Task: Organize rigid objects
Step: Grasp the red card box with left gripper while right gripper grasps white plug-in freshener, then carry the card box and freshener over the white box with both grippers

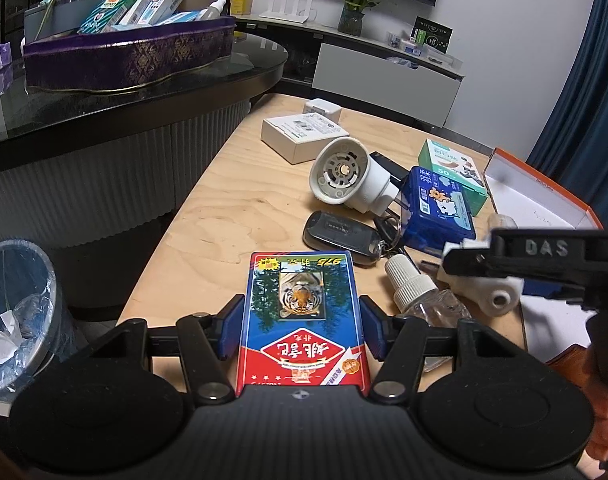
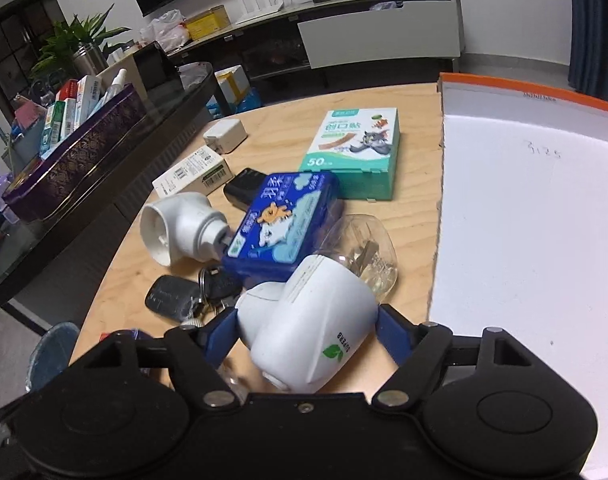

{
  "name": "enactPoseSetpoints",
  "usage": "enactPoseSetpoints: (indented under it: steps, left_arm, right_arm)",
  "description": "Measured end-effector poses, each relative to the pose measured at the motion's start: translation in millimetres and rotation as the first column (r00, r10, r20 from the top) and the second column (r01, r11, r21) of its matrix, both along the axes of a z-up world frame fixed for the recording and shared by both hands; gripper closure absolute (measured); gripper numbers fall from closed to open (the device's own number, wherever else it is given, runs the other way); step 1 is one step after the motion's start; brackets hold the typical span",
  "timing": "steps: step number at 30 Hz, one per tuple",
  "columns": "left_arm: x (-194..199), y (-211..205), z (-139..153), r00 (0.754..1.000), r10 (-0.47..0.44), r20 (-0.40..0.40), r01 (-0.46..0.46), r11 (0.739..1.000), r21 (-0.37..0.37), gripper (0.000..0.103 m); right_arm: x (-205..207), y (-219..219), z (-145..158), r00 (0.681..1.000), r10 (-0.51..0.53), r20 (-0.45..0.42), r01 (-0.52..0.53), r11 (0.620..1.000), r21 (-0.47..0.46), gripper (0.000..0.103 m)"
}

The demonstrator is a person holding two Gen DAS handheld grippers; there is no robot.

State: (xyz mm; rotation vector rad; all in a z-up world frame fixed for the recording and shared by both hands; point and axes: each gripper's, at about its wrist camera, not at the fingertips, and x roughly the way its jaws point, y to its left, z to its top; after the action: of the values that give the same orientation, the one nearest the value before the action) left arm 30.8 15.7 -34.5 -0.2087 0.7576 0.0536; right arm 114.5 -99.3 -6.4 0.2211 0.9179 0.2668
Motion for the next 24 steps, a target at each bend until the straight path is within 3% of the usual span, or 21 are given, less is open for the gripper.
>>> enactPoseSetpoints:
  steps: [5, 14, 24]
  left_arm:
    - [-1.8, -0.5, 2.1, 1.0, -0.007, 0.016, 0.007, 1.0, -0.006, 0.043]
    - [-8.9, -13.0, 16.8, 0.996, -0.058, 0.075, 0.056, 0.998, 0.029, 0.043]
    - [1.2, -69.9, 53.9, 0.971, -0.204, 0.126, 0.2, 0.979, 0.04, 0.043]
  right_arm:
    - [-20.5, -13.1, 6.7, 0.998, 0.003, 0.056, -0.003, 1.0, 0.001, 0.014]
    - [-49.8, -42.0, 48.7, 0.978, -0.013, 0.207, 0.017, 1.0, -0.017, 0.014]
    - [-65.0, -123.5, 77.6, 0.946, -0.164, 0.281, 0.186, 0.981, -0.052, 0.014]
